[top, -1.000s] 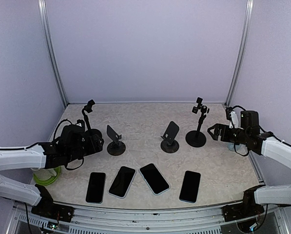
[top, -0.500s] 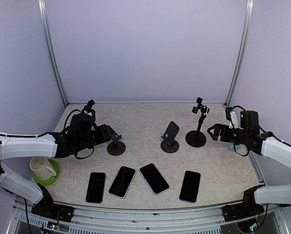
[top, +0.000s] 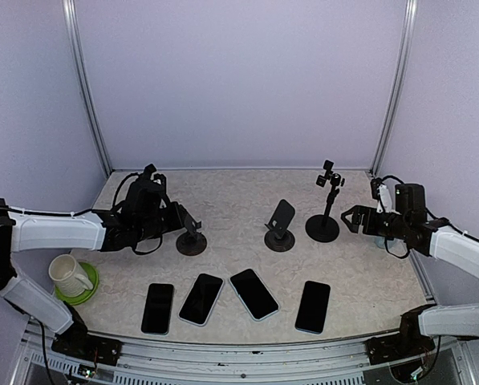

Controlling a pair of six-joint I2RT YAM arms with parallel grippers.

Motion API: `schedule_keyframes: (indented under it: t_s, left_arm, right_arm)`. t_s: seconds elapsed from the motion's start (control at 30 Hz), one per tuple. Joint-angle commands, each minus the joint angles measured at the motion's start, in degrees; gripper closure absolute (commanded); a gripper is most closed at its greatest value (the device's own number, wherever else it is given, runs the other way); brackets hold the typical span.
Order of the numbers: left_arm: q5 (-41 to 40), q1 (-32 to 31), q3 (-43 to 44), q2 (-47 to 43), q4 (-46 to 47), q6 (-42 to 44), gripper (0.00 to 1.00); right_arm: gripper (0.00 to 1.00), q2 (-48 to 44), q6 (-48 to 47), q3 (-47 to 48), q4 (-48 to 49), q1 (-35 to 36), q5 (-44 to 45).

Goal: Place the phone on the phone stand
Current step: Pick up the phone stand from the center of the board, then place the phone stand at the center of the board.

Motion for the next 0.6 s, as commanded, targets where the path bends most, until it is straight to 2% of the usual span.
schedule_keyframes:
  t_s: [0.0,0.27,0.43,0.57]
  left_arm:
    - [-1.59,-0.27,2.42,0.62,-0.77,1.22,0.84]
    - [-1.83,-0.18,3.38,1.44,-1.60,1.78,1.00]
    - [0.38,-0.18,3.25,1.15,-0.29,2.69,1.00]
    - [5.11,-0.18,2.49,0.30,3.75,5.69,1.00]
  right_arm:
    - [0.00,-0.60,-0.04,-1.26,0.40,0.73,0.34]
    - [0.00,-1.21,-0.05,-1.64,0.46,0.71,0.50]
    - [0.00,-1.40,-0.02,-1.67,0.42,0.72,0.54]
    - [0.00,-1.57,0.04,-1.90,0.45,0.68,0.43]
